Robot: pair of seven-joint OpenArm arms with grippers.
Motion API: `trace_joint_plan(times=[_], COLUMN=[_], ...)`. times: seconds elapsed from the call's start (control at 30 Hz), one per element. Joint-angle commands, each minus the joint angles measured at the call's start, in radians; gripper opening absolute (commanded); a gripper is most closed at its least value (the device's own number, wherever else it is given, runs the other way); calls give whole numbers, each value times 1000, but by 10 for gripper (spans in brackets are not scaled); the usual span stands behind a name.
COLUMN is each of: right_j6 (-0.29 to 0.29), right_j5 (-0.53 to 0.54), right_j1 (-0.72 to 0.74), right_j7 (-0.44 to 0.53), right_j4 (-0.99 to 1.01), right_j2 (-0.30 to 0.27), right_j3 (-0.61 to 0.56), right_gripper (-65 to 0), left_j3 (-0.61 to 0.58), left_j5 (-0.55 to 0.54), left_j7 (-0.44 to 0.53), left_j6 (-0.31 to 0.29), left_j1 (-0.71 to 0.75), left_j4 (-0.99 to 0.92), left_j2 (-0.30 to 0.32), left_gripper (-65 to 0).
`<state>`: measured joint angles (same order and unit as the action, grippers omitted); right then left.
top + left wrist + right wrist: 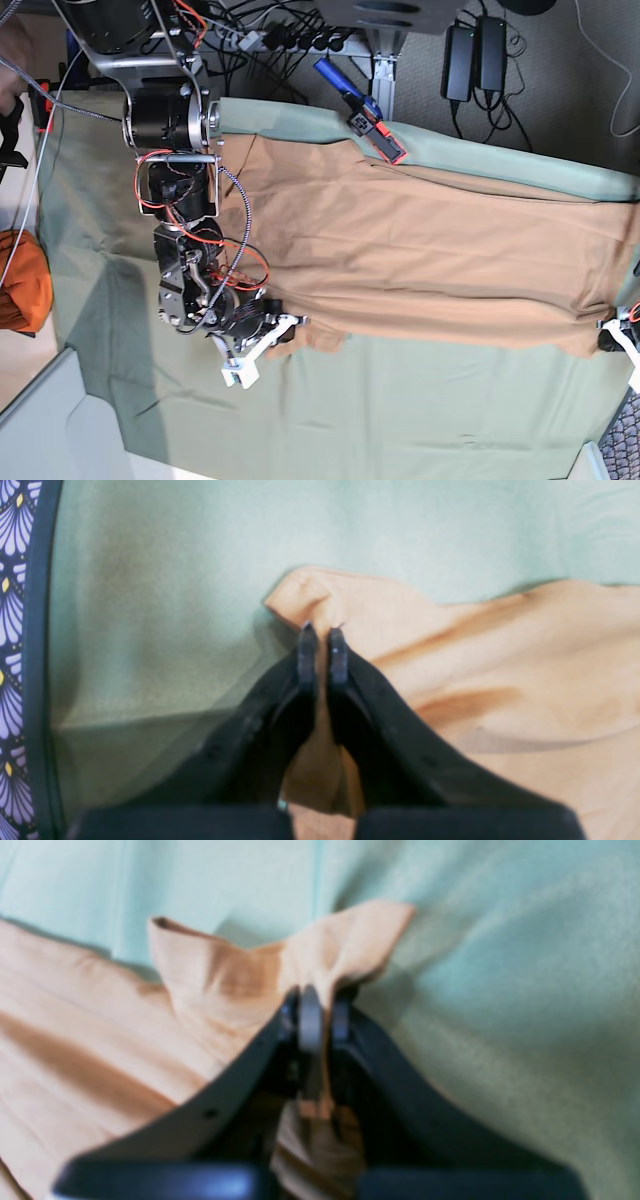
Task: Fold the T-shirt properly
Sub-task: 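Pull the side edge with the right gripper, folding it over the shirt, then lay the folded side edge down with the right gripper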
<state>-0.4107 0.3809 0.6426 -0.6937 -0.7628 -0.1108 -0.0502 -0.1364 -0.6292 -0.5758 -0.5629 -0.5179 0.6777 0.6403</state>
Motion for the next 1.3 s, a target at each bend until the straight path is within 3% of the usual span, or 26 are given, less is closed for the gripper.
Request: trace_joint_plan(times=[0.0,0.2,0.47,0.77,0.97,1.27], right_j6=[-110,-110,-111,-118,-117,-117], right_j5=[15,85,183,285,367,386], right_j1=[27,24,24,8,-111,-249], right_j7=[-18,-110,-201,-274,-303,-322], right_j4=[-31,-142,-241,-267,-377,-519], right_j2=[-5,-50,-110,-171,-218,-258], right_j3=[-1,-1,-1,-1,-1,23], right_gripper=[-650,-650,-650,-650,-650,-650], left_j3=[6,6,6,6,6,6], left_j5=[-19,-134,-299,-346,-410,-436], left_j7=[17,-35,-155,-264,-355,-406], left_j6=[-27,-135,-135,-135,-135,-135], left_j1=[-28,-28,-28,-27,-27,19], left_j4=[10,10,10,10,10,10], left_j2=[27,69,107,111,111,114], left_gripper=[-650,-650,-650,-650,-650,-650])
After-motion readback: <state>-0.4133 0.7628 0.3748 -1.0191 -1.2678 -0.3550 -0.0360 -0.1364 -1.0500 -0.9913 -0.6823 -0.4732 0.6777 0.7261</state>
